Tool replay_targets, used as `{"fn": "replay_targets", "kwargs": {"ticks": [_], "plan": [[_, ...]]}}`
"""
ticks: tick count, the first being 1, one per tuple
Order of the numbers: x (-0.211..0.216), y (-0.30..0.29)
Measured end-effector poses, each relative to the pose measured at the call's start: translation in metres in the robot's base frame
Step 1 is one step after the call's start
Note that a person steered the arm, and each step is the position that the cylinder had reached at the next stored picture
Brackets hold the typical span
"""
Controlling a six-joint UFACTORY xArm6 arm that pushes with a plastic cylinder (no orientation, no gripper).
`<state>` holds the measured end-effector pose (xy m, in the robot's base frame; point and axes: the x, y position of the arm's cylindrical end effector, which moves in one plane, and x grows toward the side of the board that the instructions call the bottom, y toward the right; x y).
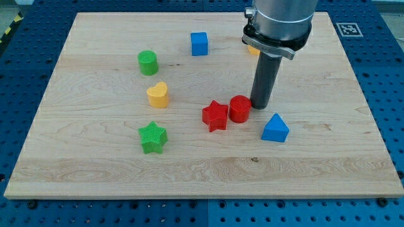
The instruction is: Point your arm at the yellow heart
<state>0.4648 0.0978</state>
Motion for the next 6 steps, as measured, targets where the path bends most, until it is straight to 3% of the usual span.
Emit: {"fn": "replay_targets", "kwargs": {"ticks": [1,3,4,6], "plan": [[0.015,-0.009],[-0.032,-0.059],[-0.034,-0.125],[-0.078,-0.16]]}}
